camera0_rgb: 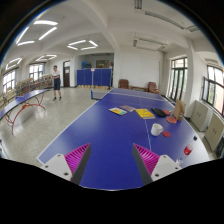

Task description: Pour water

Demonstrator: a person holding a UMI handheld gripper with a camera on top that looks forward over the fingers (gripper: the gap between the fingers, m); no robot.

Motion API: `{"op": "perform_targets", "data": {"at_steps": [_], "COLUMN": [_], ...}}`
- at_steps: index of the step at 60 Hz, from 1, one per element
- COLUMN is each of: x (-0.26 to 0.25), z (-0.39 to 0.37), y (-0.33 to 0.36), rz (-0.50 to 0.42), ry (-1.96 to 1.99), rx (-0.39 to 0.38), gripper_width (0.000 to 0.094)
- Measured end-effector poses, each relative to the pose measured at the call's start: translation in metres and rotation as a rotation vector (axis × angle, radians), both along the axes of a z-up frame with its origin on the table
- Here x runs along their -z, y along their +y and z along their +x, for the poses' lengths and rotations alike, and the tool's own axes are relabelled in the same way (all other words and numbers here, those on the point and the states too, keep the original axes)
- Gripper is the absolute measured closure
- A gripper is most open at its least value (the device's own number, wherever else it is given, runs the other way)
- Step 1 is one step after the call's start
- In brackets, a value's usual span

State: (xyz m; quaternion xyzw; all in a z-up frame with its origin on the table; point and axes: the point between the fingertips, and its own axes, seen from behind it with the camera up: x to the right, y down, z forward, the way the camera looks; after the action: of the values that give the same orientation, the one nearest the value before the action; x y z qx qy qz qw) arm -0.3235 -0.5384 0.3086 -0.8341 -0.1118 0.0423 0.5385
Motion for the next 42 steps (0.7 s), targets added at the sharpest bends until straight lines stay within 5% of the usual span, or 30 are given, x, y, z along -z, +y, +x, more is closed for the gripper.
{"op": "perform_targets", "data": {"at_steps": [21, 30, 42], "x": [0.094, 0.167, 0.209], "z": [0.100, 0.222, 0.376], "y": [0.010, 0.022, 0.066], "rz": [-0.090, -0.137, -0.084], "ry": [-0.012, -0.067, -0.086], "rx": [0.089, 0.203, 0.358], "gripper_width": [0.0083, 0.0084, 0.0081]}}
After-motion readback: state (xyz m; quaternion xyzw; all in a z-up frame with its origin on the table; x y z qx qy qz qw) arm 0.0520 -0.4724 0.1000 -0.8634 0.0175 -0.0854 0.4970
